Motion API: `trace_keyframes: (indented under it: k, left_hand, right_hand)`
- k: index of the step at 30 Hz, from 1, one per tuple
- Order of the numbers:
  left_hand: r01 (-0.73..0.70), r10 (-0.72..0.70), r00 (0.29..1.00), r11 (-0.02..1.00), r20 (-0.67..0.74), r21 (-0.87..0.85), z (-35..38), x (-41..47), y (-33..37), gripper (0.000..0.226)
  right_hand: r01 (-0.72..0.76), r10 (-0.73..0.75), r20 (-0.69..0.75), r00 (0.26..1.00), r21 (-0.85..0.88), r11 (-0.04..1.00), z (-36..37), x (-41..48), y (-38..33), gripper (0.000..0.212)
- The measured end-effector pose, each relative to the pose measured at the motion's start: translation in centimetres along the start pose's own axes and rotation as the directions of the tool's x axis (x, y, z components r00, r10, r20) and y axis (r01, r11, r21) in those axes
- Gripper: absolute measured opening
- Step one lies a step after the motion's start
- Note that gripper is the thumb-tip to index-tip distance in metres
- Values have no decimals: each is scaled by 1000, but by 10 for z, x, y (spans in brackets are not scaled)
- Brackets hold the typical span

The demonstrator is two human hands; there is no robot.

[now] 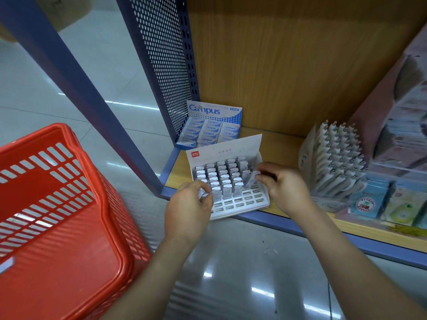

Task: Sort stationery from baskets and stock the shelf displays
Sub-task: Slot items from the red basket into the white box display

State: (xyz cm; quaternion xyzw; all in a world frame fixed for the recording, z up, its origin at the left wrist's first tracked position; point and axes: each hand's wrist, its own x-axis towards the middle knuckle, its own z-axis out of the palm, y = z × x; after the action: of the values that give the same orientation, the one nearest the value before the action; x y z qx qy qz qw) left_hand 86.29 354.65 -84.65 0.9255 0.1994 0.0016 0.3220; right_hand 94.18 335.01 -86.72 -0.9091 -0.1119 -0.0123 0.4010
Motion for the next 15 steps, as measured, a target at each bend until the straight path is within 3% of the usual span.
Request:
trace_keyframes:
  k: [3, 8, 12, 15]
  left_hand:
    - [-47, 46, 999, 998, -15, -32, -1, -1, 5, 5]
    - [-97, 115, 993, 928, 28, -359, -2, -3, 18, 13]
    - [7, 78, 990, 795, 114, -607, -6, -7, 28, 24]
    - [-5, 127, 980, 782, 152, -623, -12, -10, 33, 24]
  right_hand:
    - [50, -37, 120, 992, -104, 993, 5, -1, -5, 23]
    - [-5, 9, 68, 998, -69, 998, 16, -2, -7, 24]
    - [-72, 71, 28, 997, 28, 997, 19, -7, -5, 18]
    - [-240, 241, 23, 970, 225, 944, 17, -9, -3, 21]
